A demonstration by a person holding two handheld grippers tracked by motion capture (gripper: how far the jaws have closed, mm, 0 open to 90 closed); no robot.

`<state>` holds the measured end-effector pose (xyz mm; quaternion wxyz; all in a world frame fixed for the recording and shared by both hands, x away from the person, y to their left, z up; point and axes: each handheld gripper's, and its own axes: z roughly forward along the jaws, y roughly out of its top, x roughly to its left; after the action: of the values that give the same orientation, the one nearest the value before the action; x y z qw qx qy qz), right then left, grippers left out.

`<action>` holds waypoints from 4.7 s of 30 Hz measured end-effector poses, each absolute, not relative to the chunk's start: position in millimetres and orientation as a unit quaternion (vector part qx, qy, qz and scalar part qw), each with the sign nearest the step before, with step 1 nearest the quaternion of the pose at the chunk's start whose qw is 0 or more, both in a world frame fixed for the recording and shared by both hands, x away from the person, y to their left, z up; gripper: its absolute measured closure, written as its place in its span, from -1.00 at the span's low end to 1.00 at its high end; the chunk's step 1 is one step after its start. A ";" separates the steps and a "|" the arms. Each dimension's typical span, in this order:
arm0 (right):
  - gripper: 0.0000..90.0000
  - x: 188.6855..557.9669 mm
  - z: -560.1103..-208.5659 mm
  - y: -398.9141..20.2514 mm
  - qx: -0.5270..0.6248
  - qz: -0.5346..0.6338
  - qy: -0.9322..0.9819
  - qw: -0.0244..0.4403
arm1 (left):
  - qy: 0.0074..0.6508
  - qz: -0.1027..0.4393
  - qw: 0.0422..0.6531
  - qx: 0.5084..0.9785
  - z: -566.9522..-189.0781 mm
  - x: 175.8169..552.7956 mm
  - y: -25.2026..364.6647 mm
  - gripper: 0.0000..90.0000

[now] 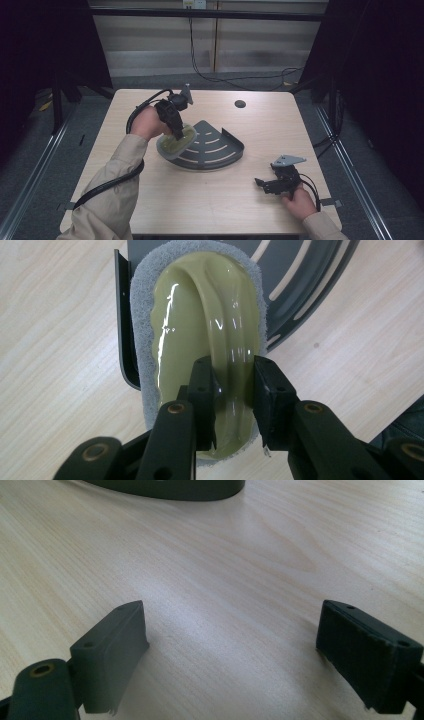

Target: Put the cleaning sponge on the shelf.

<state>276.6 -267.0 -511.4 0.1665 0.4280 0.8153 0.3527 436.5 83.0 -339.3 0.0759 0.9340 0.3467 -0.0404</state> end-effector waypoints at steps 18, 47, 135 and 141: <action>-0.73 276.6 -511.4 -267.0 0.428 0.353 0.815 0.167 | 0.340 -0.036 0.074 0.937 -348.3 451.5 69.3 0.61; -0.73 276.6 -511.4 -267.0 0.428 0.353 0.815 0.167 | 0.328 -0.040 0.080 0.941 -381.3 467.7 49.3 0.60; -0.73 276.5 -511.4 -267.0 0.428 0.353 0.815 0.167 | 0.369 -0.036 0.071 0.926 -419.4 475.1 86.5 0.47; -0.73 276.6 -511.4 -267.0 0.428 0.353 0.815 0.166 | 0.371 -0.037 0.072 0.925 -420.1 474.6 87.7 0.41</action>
<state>276.6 -267.0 -511.4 0.1661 0.4281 0.8152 0.3530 474.6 87.7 -420.1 0.0717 0.9251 0.3710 -0.0366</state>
